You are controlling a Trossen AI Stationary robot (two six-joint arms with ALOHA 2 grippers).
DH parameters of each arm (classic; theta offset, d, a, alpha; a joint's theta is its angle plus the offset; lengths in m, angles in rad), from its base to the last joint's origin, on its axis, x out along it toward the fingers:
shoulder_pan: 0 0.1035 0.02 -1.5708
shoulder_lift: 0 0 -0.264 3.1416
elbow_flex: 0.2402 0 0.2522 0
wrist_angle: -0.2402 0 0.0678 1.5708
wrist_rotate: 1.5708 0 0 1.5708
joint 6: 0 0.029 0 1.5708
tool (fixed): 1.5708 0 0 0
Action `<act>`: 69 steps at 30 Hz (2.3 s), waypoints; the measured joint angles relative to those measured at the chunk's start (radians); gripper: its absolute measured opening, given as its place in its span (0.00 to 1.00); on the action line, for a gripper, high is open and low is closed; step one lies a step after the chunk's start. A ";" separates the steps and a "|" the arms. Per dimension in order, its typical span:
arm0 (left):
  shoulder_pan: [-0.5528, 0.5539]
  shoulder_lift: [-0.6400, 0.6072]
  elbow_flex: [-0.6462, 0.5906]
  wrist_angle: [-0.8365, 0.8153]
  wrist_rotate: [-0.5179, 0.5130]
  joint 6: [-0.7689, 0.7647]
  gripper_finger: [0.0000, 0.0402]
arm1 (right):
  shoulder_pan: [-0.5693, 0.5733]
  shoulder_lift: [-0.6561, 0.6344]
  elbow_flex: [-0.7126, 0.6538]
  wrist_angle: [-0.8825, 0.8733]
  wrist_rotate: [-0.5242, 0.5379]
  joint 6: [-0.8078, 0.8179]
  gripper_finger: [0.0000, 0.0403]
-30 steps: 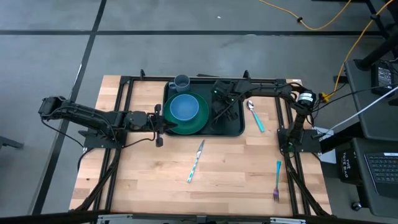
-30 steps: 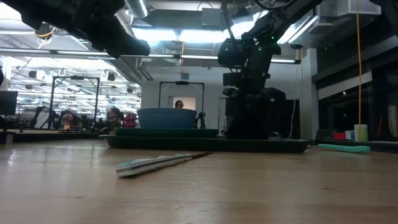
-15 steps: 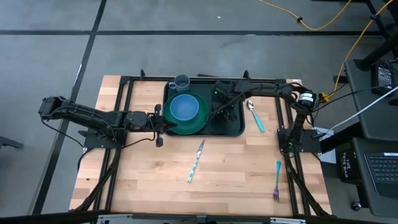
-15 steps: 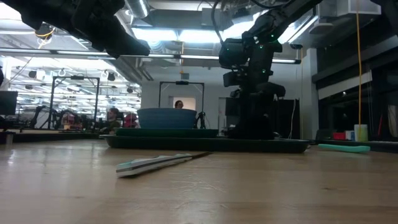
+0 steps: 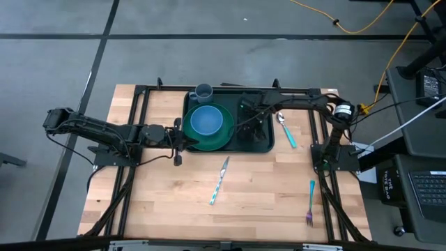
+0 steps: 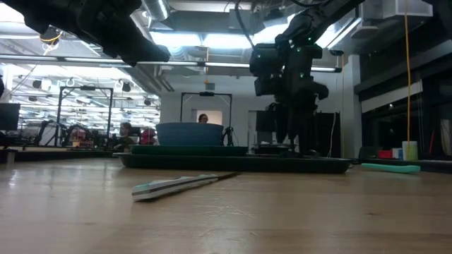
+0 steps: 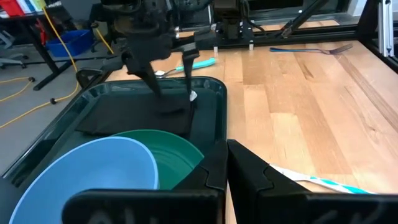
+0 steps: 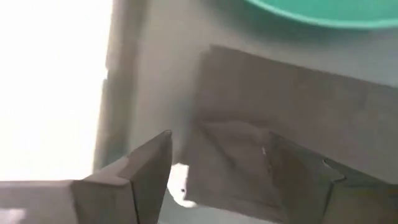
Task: Set up tray
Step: Put the black napkin on the green tray, then put the blue fork on top of the black napkin on the green tray
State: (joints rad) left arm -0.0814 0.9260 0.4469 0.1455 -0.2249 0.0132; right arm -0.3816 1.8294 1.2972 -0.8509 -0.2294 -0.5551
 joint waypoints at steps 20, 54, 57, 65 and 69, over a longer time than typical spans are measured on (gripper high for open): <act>0.000 0.000 0.000 -0.011 -0.009 0.000 0.01 | -0.091 -0.035 -0.028 0.180 0.108 -0.006 0.50; 0.000 0.000 0.000 -0.014 -0.009 0.027 0.00 | -0.093 -0.035 -0.161 0.076 0.100 0.011 0.41; 0.000 0.000 0.000 -0.014 -0.009 0.027 0.01 | -0.093 -0.037 -0.159 0.076 0.054 0.013 0.41; 0.000 0.000 0.000 -0.014 -0.045 0.032 0.01 | -0.093 -0.123 -0.097 0.010 0.061 0.110 0.41; 0.000 0.000 0.000 -0.014 -0.072 0.050 0.01 | -0.090 -0.235 -0.095 0.002 0.148 0.161 0.40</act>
State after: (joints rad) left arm -0.0811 0.9257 0.4469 0.1317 -0.2966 0.0631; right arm -0.4721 1.5944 1.2018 -0.8492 -0.0818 -0.3939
